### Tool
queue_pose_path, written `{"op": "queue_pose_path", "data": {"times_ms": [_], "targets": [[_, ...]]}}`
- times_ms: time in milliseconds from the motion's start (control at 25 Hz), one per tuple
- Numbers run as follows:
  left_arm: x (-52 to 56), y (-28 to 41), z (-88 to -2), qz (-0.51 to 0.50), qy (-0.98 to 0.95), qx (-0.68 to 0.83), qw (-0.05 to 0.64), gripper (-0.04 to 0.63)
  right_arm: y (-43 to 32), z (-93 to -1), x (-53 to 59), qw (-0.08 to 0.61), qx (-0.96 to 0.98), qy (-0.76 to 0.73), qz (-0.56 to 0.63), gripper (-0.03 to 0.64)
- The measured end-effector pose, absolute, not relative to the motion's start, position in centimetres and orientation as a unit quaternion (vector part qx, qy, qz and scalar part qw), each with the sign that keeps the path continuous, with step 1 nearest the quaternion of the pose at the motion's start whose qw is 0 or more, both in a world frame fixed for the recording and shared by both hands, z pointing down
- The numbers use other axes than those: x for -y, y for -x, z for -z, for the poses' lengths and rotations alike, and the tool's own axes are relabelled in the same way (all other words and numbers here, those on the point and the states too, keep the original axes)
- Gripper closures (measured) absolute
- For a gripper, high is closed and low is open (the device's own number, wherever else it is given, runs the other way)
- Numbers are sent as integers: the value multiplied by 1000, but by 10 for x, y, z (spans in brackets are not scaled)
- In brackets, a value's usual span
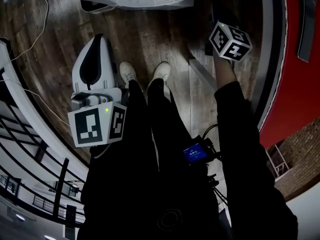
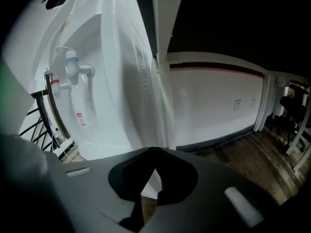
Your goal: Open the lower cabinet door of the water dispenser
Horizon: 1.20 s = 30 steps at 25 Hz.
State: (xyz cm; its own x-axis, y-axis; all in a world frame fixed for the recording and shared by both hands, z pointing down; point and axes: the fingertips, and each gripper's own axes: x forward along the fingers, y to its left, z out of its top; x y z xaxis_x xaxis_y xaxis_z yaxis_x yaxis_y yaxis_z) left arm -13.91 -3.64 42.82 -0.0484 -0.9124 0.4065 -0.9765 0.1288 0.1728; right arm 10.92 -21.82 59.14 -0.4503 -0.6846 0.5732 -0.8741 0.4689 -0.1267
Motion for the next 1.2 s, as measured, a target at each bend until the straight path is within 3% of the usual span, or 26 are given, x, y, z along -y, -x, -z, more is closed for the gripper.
{"op": "queue_pose_path", "data": {"times_ms": [1200], "targets": [[18, 137, -451, -90, -641, 726, 230, 588, -78, -686, 252, 283, 812, -395, -323, 617]]}}
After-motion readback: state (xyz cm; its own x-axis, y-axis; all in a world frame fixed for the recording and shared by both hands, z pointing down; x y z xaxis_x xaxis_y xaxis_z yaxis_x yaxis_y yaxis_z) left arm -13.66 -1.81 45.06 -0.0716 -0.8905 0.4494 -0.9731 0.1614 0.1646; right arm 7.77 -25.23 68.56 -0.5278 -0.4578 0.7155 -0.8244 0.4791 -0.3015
